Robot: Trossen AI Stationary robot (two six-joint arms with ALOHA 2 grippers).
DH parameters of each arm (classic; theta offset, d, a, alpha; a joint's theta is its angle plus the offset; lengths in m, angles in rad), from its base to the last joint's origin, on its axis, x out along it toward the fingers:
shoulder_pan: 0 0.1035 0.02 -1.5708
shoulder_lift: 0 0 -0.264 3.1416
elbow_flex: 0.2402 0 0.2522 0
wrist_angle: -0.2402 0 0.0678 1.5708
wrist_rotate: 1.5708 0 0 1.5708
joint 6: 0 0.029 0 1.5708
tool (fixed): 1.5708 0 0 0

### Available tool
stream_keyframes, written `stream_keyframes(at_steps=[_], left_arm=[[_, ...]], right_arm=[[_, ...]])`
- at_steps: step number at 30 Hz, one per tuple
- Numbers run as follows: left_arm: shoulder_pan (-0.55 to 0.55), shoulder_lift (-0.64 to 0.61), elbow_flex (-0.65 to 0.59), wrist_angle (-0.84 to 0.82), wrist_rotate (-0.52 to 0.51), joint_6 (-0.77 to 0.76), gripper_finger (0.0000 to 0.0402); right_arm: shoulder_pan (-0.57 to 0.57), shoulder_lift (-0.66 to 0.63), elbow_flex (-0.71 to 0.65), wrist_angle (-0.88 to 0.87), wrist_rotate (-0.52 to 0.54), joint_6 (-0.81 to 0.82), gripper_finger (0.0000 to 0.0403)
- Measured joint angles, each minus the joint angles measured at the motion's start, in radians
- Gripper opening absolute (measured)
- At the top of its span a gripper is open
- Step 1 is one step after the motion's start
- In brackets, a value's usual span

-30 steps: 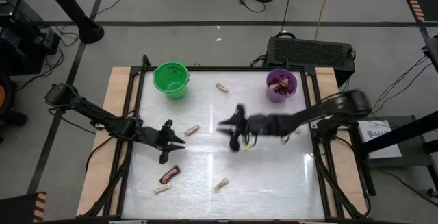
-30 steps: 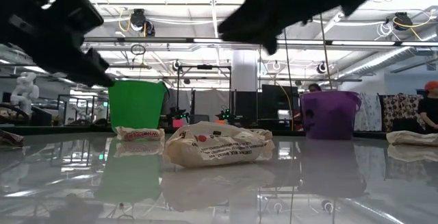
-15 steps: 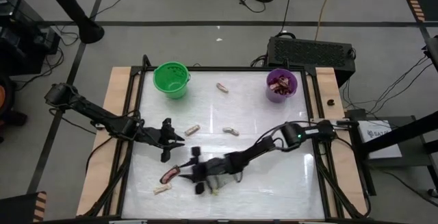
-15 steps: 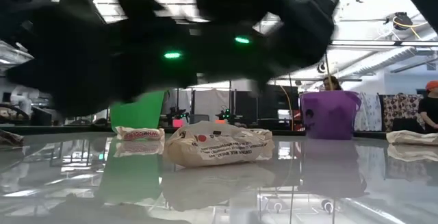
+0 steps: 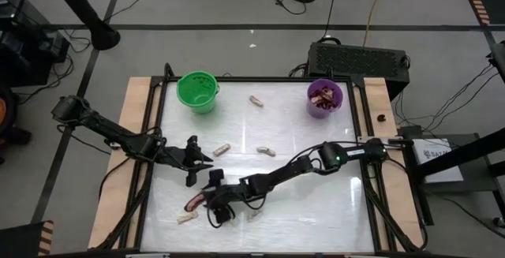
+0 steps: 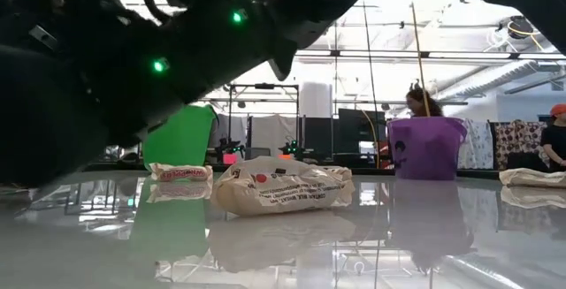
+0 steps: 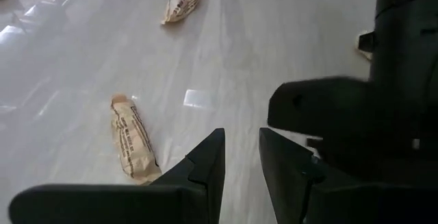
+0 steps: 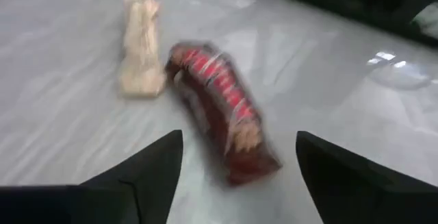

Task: Sort candy by brand, put in halloween buckets
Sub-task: Put the brown chocolate bar into the purple bucket

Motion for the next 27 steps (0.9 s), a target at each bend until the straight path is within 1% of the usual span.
stream_keyframes(at_steps=[4,7,10,13,15,17,21,22,23,27], left_arm=[[0.000,0.000,0.000,0.000,-0.006,0.000,0.0098],[0.000,0.000,0.000,0.000,-0.017,0.000,0.0098],[0.000,0.000,0.000,-0.001,-0.023,0.000,0.0098],[0.000,0.000,0.000,-0.001,-0.023,0.002,0.0098],[0.000,0.000,0.000,-0.001,-0.023,0.002,0.0098],[0.000,0.000,0.000,-0.001,-0.023,0.002,0.0098],[0.000,0.000,0.000,-0.002,-0.023,0.002,0.0098],[0.000,0.000,0.000,-0.002,-0.023,0.002,0.0098],[0.000,0.000,0.000,-0.002,-0.023,0.002,0.0098],[0.000,0.000,0.000,-0.010,-0.023,0.005,0.0098]], right_arm=[[-0.020,0.000,0.000,-0.032,-0.102,0.067,0.0281],[-0.033,0.000,0.000,-0.031,-0.116,0.091,0.0273],[-0.040,0.000,0.000,-0.031,-0.117,0.100,0.0253],[-0.042,0.000,0.000,-0.035,-0.117,0.106,0.0216],[-0.042,0.000,0.000,-0.044,-0.117,0.111,0.0180],[-0.042,0.000,0.000,-0.047,-0.118,0.108,0.0135],[-0.042,-0.008,-0.001,-0.075,-0.118,0.091,0.0030],[-0.042,-0.021,-0.001,-0.099,-0.113,0.083,0.0016],[-0.041,-0.034,-0.001,-0.136,-0.100,0.076,0.0011],[-0.037,-0.119,-0.001,-0.297,-0.034,0.076,0.0015]])
